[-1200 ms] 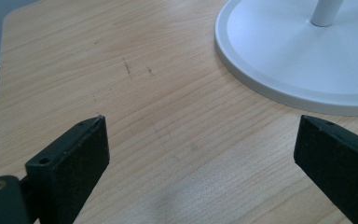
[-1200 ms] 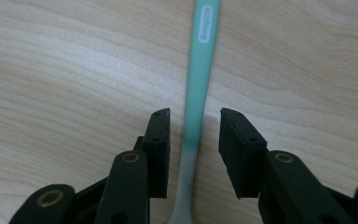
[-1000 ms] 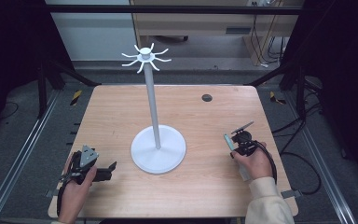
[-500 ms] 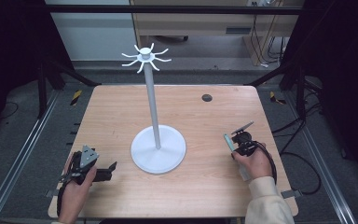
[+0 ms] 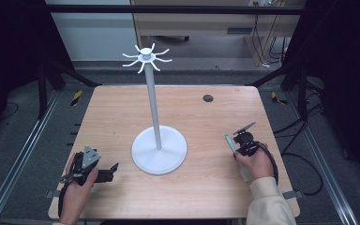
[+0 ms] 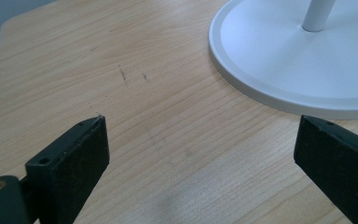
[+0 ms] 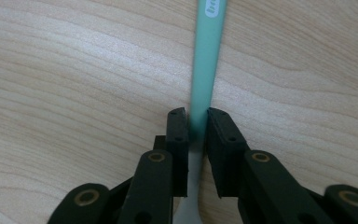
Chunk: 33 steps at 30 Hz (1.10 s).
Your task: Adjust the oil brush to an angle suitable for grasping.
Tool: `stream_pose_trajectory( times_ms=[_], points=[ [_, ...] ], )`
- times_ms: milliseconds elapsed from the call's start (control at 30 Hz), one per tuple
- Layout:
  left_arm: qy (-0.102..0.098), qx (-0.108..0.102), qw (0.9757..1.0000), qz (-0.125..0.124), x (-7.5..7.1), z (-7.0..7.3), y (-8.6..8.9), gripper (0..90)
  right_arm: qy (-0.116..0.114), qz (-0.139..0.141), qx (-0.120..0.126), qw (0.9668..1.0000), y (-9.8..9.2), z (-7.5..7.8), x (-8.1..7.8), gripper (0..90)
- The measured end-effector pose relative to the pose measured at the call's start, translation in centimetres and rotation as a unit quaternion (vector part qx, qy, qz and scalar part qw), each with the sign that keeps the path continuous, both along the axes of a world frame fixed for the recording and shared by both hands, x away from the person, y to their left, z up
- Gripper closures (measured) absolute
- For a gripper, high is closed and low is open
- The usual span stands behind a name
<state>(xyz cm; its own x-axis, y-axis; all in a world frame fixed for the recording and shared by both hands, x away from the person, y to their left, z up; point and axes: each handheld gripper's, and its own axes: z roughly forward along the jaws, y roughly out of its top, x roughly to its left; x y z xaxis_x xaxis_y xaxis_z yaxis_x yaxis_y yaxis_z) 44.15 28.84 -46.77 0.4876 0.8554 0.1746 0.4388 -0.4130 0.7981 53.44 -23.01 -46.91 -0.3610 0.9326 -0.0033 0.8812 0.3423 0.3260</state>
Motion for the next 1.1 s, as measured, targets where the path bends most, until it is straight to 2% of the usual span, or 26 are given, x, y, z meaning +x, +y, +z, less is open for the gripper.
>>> stream_pose_trajectory(
  times_ms=[267,533,833,967,1100],
  points=[
    [0.000,0.000,1.0000,-0.001,0.0,0.0,-0.1,2.9,0.001,-0.011,0.013,0.9998,-0.4,0.0,0.1,81.8],
    [0.001,0.000,1.0000,0.000,0.1,0.0,0.0,2.9,-0.007,-0.005,0.022,0.9997,-0.3,0.7,-0.1,82.3],
    [-0.001,-0.002,1.0000,0.009,0.2,0.0,0.2,2.9,-0.045,0.006,0.043,0.9980,-0.3,2.6,-0.4,82.4],
    [-0.001,-0.004,0.9999,0.009,0.3,0.1,0.3,2.9,-0.065,0.009,0.062,0.9959,-0.2,3.7,-0.6,82.4],
    [-0.002,-0.005,0.9999,0.013,0.1,0.1,0.4,2.9,-0.091,0.017,0.082,0.9924,-0.2,5.3,-0.9,82.4]
  ],
)
